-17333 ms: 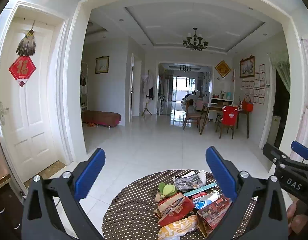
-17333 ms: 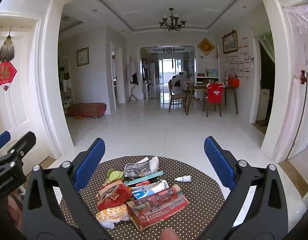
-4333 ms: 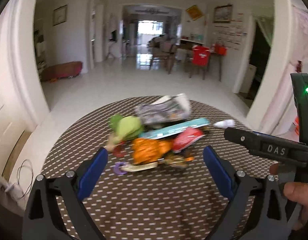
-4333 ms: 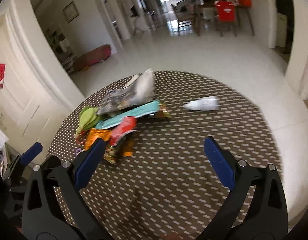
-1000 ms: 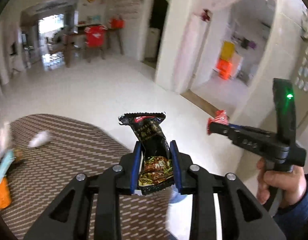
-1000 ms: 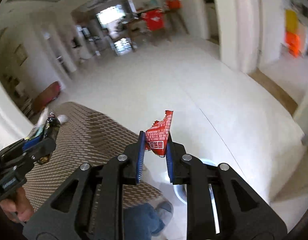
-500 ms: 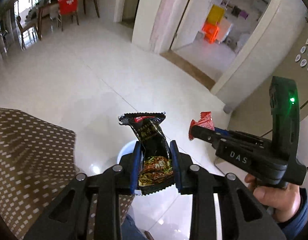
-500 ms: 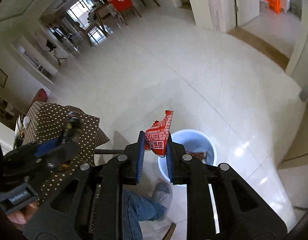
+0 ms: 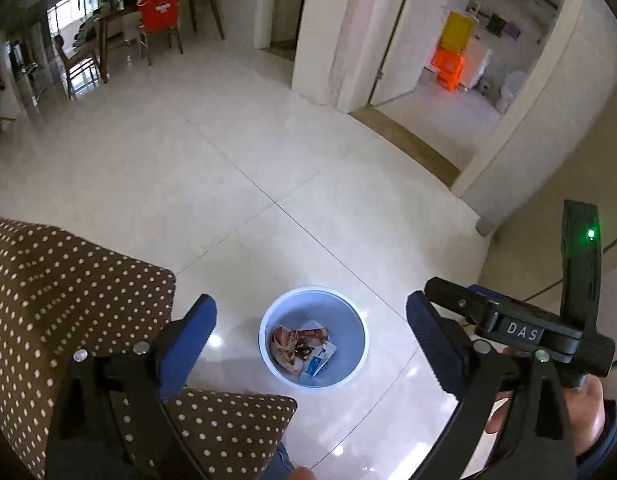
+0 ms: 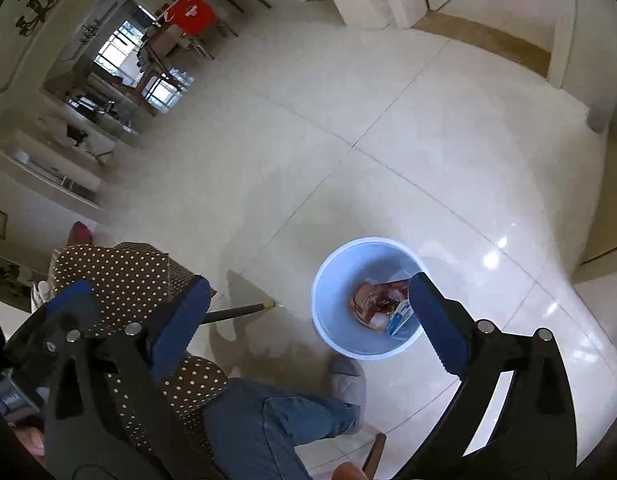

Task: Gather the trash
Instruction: 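Carry both wrappers over the blue bucket and open both grippers, then move both open tools back toward the remaining trash on the table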

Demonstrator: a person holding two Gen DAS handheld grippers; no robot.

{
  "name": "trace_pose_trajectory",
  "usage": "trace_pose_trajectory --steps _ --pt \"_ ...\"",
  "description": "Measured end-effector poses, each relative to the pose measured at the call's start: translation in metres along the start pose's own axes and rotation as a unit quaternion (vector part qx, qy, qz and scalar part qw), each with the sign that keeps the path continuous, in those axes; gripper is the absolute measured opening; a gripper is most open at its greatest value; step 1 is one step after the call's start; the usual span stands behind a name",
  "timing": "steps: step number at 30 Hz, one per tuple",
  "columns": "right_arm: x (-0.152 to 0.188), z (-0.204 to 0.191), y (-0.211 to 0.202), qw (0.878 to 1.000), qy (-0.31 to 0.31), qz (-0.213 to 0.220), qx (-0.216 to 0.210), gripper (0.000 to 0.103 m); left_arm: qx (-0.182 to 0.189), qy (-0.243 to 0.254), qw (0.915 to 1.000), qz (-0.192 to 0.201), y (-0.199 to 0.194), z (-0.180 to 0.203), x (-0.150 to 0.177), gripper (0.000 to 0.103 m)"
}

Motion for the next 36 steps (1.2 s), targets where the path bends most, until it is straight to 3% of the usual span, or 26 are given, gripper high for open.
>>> trace_pose_trajectory --steps 10,17,24,36 --pt "-0.002 -0.033 -0.023 0.999 -0.033 0.024 0.018 0.097 -0.001 -0.002 0.9991 0.043 -0.054 -0.011 0.003 0.094" --pt "-0.008 -0.097 -0.039 0.995 -0.089 0.045 0.003 0.097 -0.009 -0.011 0.9954 0.095 -0.112 -0.035 0.005 0.094" --pt "0.001 -0.181 -0.041 0.986 -0.158 0.051 -0.026 0.097 -0.052 -0.042 0.9858 0.154 -0.171 -0.093 0.016 0.094" --pt "0.058 -0.317 -0.005 0.962 -0.262 0.013 -0.081 0.097 -0.139 -0.118 0.9671 0.177 -0.232 -0.227 0.081 0.094"
Point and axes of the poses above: each gripper's, at about its wrist camera, not at the fingertips, and y roughly the way its jaws point, z to its right, x to its underside, the point moved 7 cm from there along y, roughly the way its jaws point, and after that the axes turned 13 degrees about -x, right-handed, at the moved point
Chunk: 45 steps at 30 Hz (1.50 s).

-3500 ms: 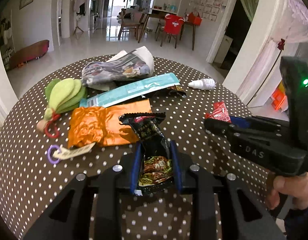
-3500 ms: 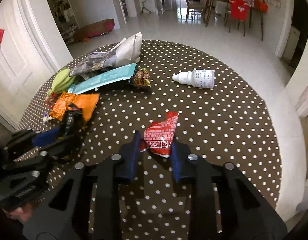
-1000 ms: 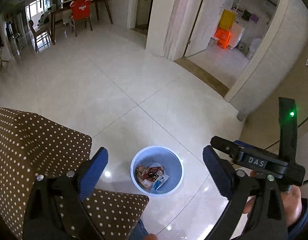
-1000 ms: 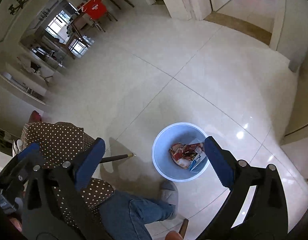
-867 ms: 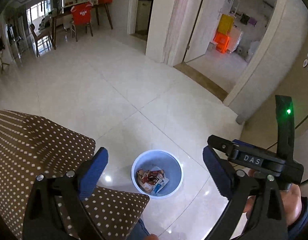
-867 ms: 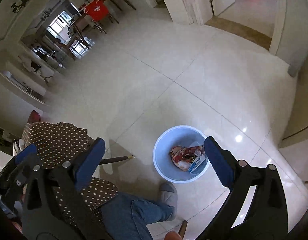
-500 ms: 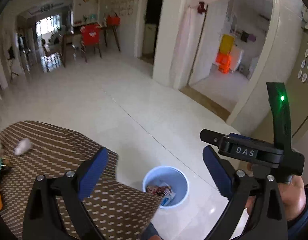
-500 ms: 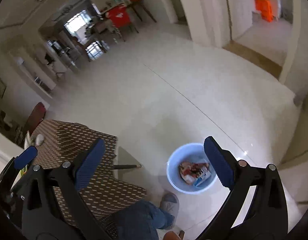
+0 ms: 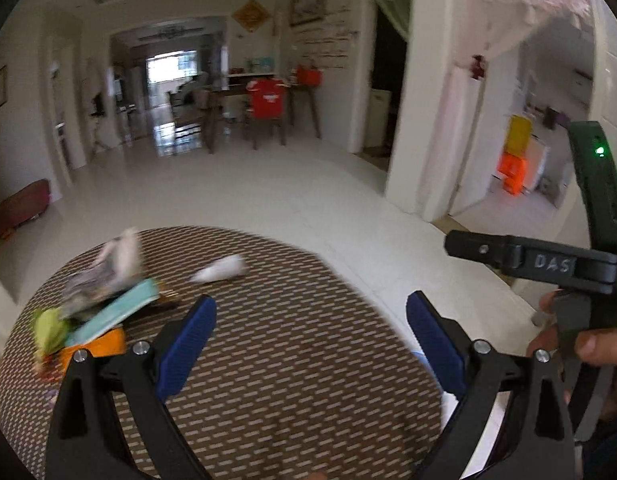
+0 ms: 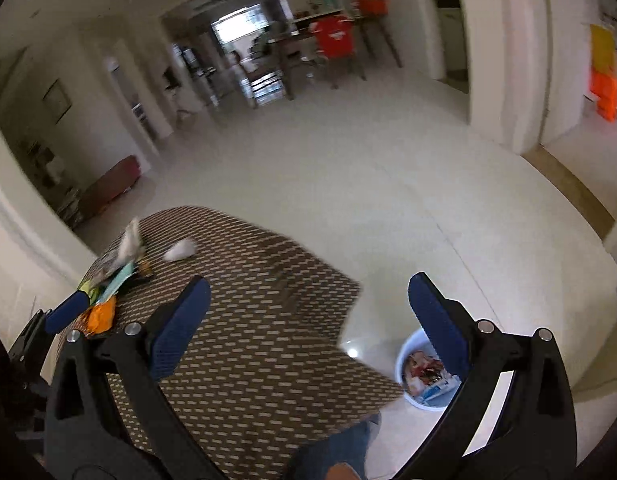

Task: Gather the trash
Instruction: 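Move both open tools back toward the remaining trash on the table, then grasp the orange foil wrapper with the right gripper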

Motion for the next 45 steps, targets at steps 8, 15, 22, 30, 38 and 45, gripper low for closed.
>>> trace_pose_trajectory --steps 8,15,22,30,38,45 --pt "0.020 -0.079 0.047 0.997 -0.049 -0.038 -0.048 0.097 -0.071 -0.041 0.9966 -0.010 -0.006 -0.106 0.035 0.094" --pt "0.043 -0.137 0.079 0.990 -0.092 -0.074 -0.077 0.097 -0.134 -0.072 0.9874 -0.042 -0.002 -0.199 0.087 0.094" --pt "0.063 -0.173 0.104 0.984 -0.113 -0.102 -0.096 0.097 -0.159 -0.033 0.9841 -0.073 0.014 -0.231 0.116 0.094" --pt "0.084 -0.203 0.134 0.975 -0.132 -0.138 -0.117 0.097 -0.117 -0.008 0.9849 -0.127 0.051 -0.232 0.122 0.050" --pt "0.102 -0.243 0.180 0.962 -0.139 -0.172 -0.157 0.097 -0.116 -0.071 0.9818 -0.133 0.034 -0.248 0.140 0.003" --pt "0.120 -0.280 0.224 0.956 -0.148 -0.198 -0.159 0.097 -0.134 -0.116 0.9760 -0.126 0.007 -0.267 0.154 0.003"
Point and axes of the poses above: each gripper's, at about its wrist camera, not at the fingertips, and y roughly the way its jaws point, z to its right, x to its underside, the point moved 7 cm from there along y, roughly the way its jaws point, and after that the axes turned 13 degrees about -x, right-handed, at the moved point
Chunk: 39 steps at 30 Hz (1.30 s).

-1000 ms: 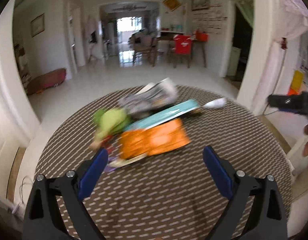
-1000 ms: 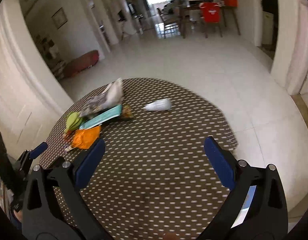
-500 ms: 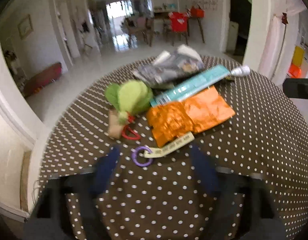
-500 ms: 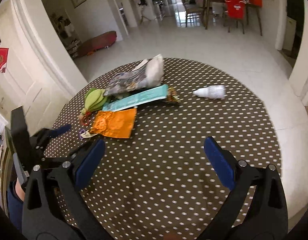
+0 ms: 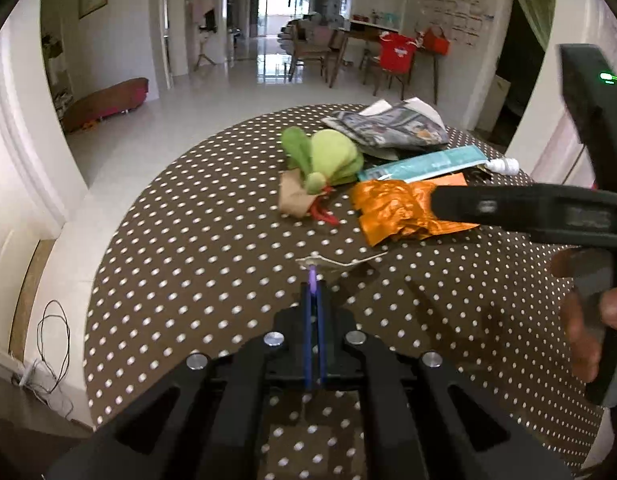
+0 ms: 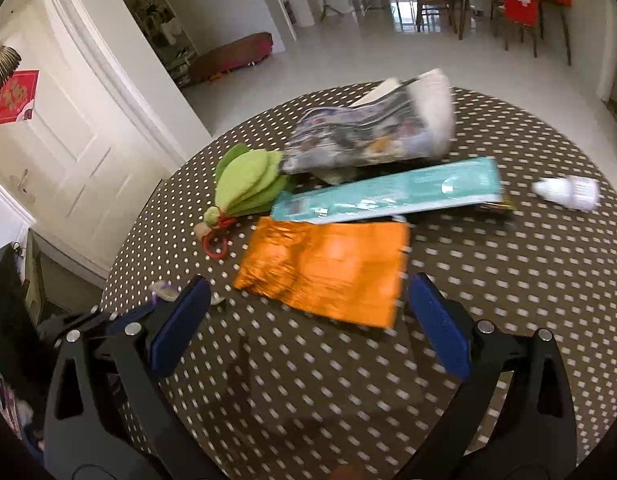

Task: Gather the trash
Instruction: 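Grasp the orange foil wrapper with the right gripper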

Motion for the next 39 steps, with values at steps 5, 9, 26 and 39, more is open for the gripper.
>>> trace_pose_trajectory --steps 5,9,26,39 --pt "-0.003 -0.010 0.029 0.999 -0.023 -0.004 0.039 0.096 -0.009 -0.031 0.9995 0.000 -0.008 -0.016 0.005 0.003" --pt "-0.001 -0.016 0.026 0.998 -0.044 0.015 0.034 0.076 -0.013 -0.055 0.9984 0.003 -0.013 -0.026 0.006 0.003" --pt "0.013 -0.003 -0.024 0.998 -0.043 0.034 0.010 0.079 0.000 -0.088 0.9958 0.027 -0.035 -0.029 -0.003 0.003" --pt "0.017 -0.056 0.045 0.983 -0.171 -0.026 0.059 0.061 -0.030 -0.114 0.9923 0.037 -0.054 -0.066 0.003 0.003"
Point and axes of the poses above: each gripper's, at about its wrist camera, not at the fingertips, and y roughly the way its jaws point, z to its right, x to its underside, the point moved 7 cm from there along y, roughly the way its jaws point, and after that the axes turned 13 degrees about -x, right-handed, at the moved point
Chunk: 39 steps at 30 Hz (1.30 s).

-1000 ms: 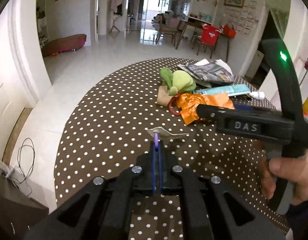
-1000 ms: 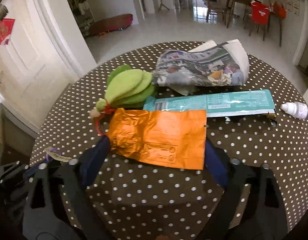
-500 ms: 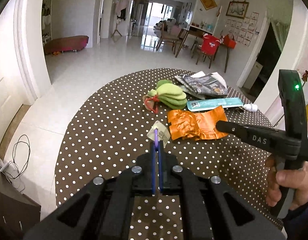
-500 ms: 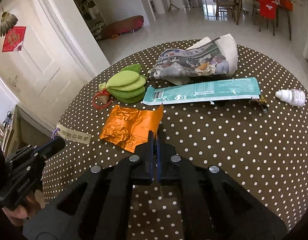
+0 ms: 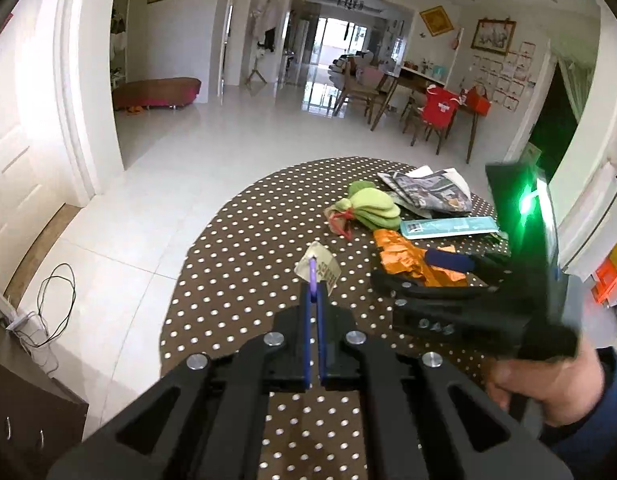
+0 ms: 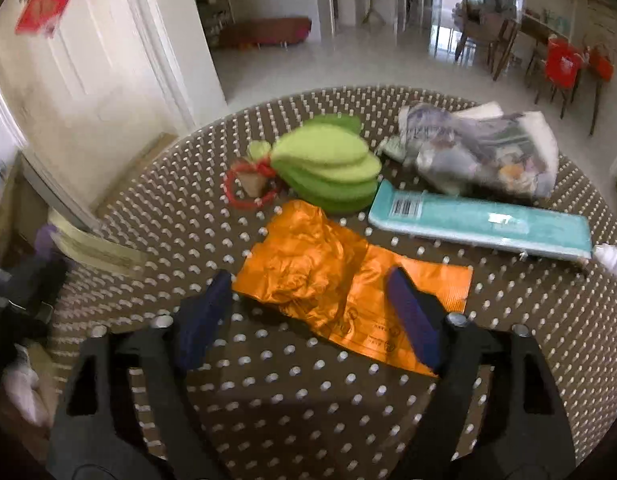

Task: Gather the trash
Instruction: 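Grasp the orange foil wrapper with the right gripper, then carry the orange wrapper over the blue bucket and open the right gripper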

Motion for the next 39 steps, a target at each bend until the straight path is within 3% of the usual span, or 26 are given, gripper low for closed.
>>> trace_pose_trajectory --steps 1,3,11,16,23,29,39 --pt "0.000 0.001 -0.001 1.000 0.000 0.000 -0.001 0.042 -0.001 0.000 1.0000 0.000 0.000 -0.001 0.001 0.003" --pt "0.003 0.008 -0.006 1.000 0.017 0.003 -0.025 0.037 0.000 0.000 1.0000 -0.001 -0.001 -0.003 0.001 0.003" --pt "0.024 0.051 -0.065 0.989 0.083 0.067 -0.099 0.036 0.022 0.017 0.9996 0.009 -0.008 0.021 -0.005 0.003" --pt "0.036 0.074 -0.121 0.985 0.102 0.104 -0.092 0.036 0.048 0.036 0.9980 0.022 -0.020 0.056 -0.015 0.003" --pt "0.063 0.129 -0.206 0.974 0.144 0.168 -0.048 0.036 0.097 0.082 0.9909 0.045 -0.040 0.131 -0.033 0.003" --pt "0.111 0.192 -0.279 0.956 0.199 0.216 0.021 0.036 0.149 0.139 0.9771 0.061 -0.058 0.223 -0.035 0.003" --pt "0.243 0.299 -0.383 0.906 0.318 0.249 0.126 0.036 0.257 0.231 0.9365 0.057 -0.094 0.397 0.003 0.003"
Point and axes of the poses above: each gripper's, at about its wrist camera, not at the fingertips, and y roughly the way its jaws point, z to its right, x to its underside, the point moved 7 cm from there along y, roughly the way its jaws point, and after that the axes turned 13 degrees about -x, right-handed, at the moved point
